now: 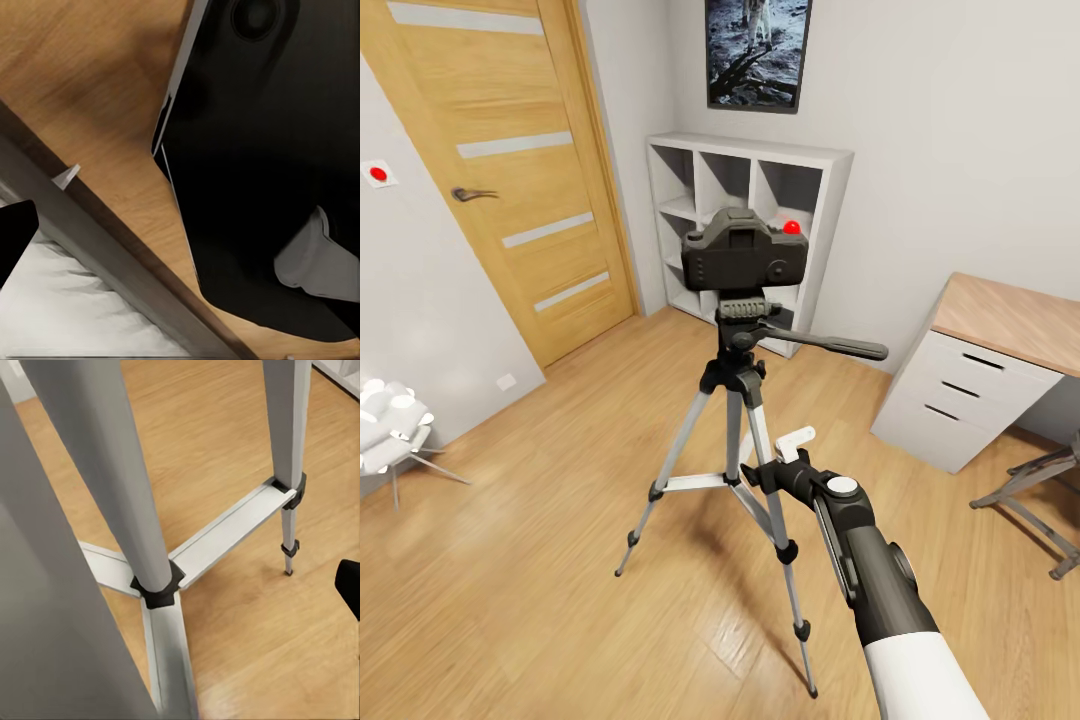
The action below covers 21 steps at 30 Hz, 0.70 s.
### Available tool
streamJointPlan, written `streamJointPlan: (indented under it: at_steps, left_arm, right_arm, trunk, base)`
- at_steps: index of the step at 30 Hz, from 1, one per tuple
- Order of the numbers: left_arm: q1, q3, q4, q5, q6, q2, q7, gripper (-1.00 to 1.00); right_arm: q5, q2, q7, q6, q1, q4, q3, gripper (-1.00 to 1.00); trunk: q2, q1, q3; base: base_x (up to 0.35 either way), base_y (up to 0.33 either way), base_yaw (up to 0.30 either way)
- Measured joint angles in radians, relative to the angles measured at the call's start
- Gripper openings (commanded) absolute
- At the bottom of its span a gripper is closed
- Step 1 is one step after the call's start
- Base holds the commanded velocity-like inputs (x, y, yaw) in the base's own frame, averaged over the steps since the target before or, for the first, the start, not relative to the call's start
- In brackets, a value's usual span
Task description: Attach the digital camera to the camera tripod in the bedroom.
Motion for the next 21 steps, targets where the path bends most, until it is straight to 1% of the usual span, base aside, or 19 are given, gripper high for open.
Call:
streamJointPlan:
  at_steps: [14, 21]
  left_arm:
    - [0.001, 0.000, -0.002, -0.002, -0.026, -0.006, -0.003, 1.00]
    - [0.001, 0.000, -0.002, -0.003, -0.036, -0.006, -0.006, 1.00]
  right_arm:
    - [0.000, 0.000, 0.000, 0.000, 0.000, 0.001, -0.001, 1.00]
    - [-0.004, -0.006, 0.001, 0.002, 0.000, 0.001, -0.001, 1.00]
  trunk:
    - [0.000, 0.000, 0.000]
    - [0.000, 0.000, 0.000]
  base:
    - [0.000, 0.000, 0.000]
    - [0.000, 0.000, 0.000]
